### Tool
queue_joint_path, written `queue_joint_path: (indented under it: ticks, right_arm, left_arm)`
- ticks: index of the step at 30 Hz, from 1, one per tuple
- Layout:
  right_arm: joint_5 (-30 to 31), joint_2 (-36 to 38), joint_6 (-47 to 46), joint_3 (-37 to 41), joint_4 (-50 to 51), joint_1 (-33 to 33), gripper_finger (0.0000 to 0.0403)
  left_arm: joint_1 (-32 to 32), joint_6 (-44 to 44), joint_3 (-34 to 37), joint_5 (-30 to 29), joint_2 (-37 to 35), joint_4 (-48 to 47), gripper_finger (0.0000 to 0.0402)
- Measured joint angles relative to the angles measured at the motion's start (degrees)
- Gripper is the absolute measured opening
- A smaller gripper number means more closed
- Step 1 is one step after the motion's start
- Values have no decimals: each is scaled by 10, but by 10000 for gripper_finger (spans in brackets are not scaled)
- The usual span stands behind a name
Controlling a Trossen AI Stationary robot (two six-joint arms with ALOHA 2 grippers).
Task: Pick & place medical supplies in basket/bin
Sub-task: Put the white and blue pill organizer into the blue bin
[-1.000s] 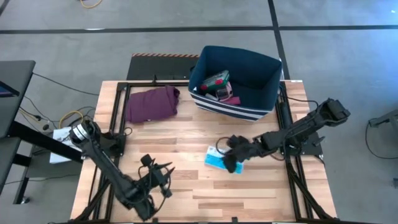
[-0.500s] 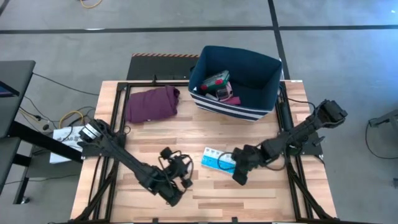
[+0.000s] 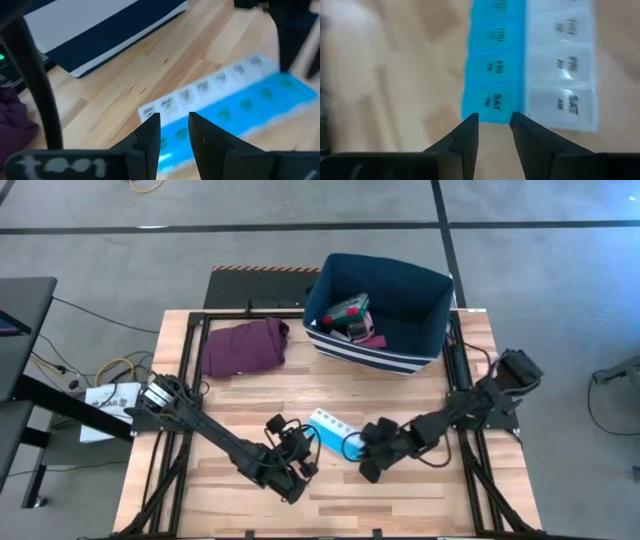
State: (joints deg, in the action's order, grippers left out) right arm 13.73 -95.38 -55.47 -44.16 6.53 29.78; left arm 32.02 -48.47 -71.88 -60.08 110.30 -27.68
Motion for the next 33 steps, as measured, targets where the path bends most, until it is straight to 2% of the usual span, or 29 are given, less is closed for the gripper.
queue_joint_path:
  ticks: [6,11,19,23,26,30,33]
  right_arm:
    - [-59,-6,145,-45,-163,-27,117]
    - [-81,-1,177,-79,-113,-43,117]
    - [-79,-16,164,-87,-45,-53,117]
    - [-96,-37,164,-89,-85,-73,117]
    - [-167,-44,168,-90,-68,-95,116]
    - [-163,-39,169,-90,-39,-97,116]
    - [-162,-32,169,-90,-18,-101,116]
  left_arm:
    - [-11,30,0,13,0,2,91]
    - [-28,12,0,75,0,8,91]
    - [-45,26,0,122,50,78,86]
    - [-33,33,0,108,57,96,48]
    - [-23,38,0,108,57,95,10]
    - [-11,36,0,121,60,98,6]
    - [-6,30,0,107,62,98,1]
